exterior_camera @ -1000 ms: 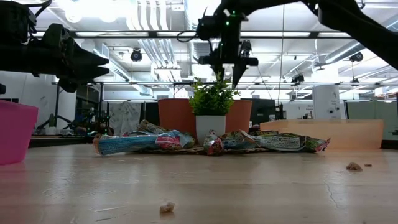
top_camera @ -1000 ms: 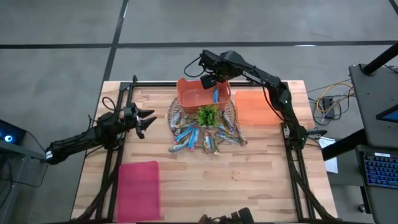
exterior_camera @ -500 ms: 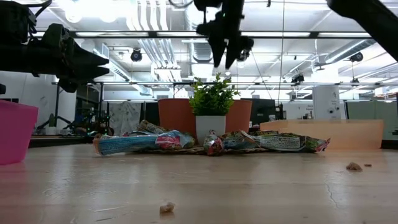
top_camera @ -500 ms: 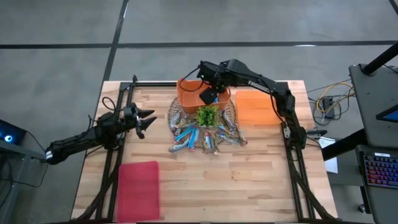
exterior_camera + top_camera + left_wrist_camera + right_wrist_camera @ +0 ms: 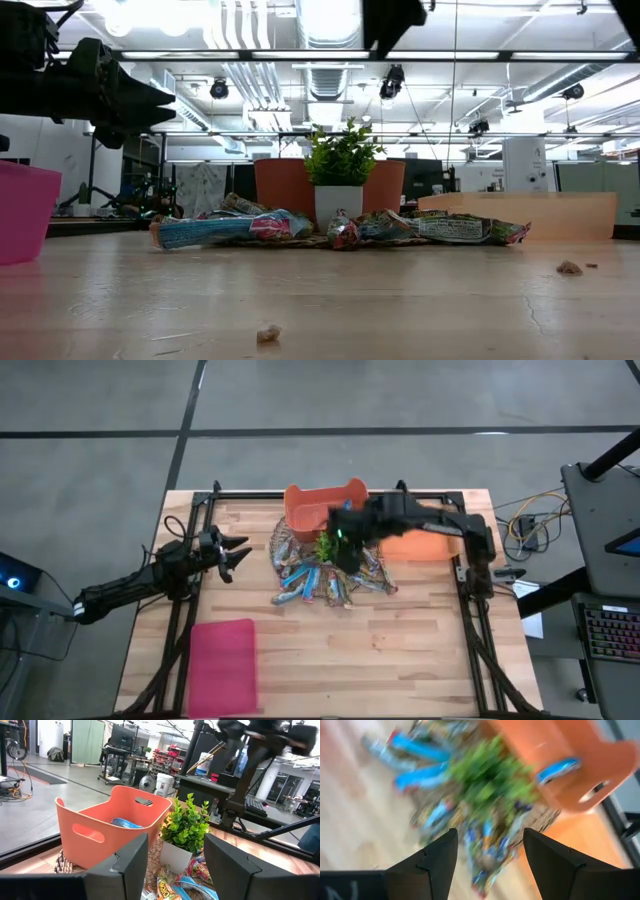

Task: Pick and place Granola Bars by type
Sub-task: Put the blue granola bar into the dark orange bin

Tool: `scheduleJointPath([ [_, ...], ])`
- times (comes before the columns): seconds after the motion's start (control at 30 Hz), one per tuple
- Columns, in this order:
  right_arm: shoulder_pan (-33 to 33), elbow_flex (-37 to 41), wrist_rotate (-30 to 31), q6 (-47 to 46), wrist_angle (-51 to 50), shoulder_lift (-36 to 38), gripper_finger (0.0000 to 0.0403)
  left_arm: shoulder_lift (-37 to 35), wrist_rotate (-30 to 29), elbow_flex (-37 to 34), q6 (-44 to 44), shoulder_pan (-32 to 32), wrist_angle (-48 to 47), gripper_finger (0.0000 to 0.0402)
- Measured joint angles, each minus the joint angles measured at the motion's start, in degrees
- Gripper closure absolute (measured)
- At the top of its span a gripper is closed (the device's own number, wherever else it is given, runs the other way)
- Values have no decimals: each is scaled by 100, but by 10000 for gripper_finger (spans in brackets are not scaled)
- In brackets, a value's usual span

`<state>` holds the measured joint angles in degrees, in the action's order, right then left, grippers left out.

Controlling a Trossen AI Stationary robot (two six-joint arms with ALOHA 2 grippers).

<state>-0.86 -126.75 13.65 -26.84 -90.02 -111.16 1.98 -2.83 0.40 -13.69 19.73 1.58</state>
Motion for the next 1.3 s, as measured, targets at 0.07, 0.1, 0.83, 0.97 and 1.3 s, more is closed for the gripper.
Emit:
scheduleJointPath([
  [0.07,304,465,-2,-151,5,197,186,0,-2,-1,-2,-1,0,228],
  [0.1,444,720,-2,-244,37,296,186,-2,-1,-1,0,0,-1,228],
  [0.83,1285,5470,417,-628,3328,1654,186,0,-2,-2,-2,0,-2,228],
  [0.97,1282,5826,456,-618,3843,1589,186,0,-1,0,-1,0,-2,228],
  [1.3,1247,6621,391,-719,4478,1579,188,-2,0,-2,0,0,-2,228],
])
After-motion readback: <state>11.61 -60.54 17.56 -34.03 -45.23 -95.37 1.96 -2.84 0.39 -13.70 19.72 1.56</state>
